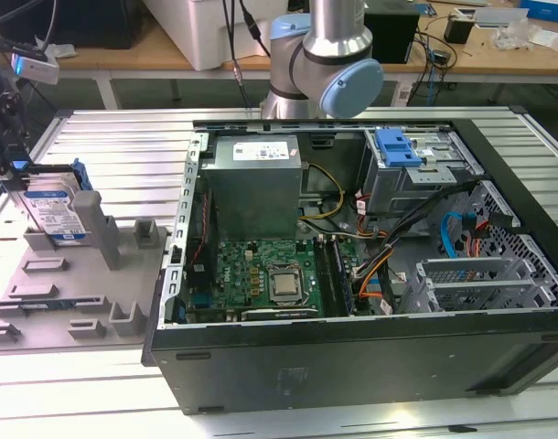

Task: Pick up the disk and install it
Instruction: 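Pick up the disk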

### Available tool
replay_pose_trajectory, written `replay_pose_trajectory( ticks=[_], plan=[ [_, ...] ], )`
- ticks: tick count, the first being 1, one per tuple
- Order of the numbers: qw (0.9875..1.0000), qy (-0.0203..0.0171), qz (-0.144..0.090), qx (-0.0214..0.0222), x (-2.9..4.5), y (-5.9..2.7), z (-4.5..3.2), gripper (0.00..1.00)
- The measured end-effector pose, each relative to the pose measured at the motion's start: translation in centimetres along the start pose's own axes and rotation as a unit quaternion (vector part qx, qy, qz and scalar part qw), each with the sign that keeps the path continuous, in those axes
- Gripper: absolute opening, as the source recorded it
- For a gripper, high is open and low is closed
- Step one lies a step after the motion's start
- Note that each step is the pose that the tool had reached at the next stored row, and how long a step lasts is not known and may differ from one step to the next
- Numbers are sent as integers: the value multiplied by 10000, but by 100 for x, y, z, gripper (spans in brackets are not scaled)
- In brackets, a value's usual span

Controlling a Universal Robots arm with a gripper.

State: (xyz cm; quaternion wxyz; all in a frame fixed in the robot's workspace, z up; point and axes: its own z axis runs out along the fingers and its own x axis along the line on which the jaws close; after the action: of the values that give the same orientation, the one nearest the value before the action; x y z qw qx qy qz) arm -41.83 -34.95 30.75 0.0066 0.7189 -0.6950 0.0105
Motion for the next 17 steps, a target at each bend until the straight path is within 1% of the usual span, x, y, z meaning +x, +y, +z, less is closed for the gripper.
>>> replay_pose_trajectory(
  ticks=[4, 6, 7, 17],
  plan=[
    [10000, 0, 0, 0, -1, 0, 40, 44],
    [10000, 0, 0, 0, -2, 0, 85, 44],
    [10000, 1, 0, -1, -2, 1, 96, 44],
    [10000, 0, 0, 0, -3, 1, 110, 44]
  ],
)
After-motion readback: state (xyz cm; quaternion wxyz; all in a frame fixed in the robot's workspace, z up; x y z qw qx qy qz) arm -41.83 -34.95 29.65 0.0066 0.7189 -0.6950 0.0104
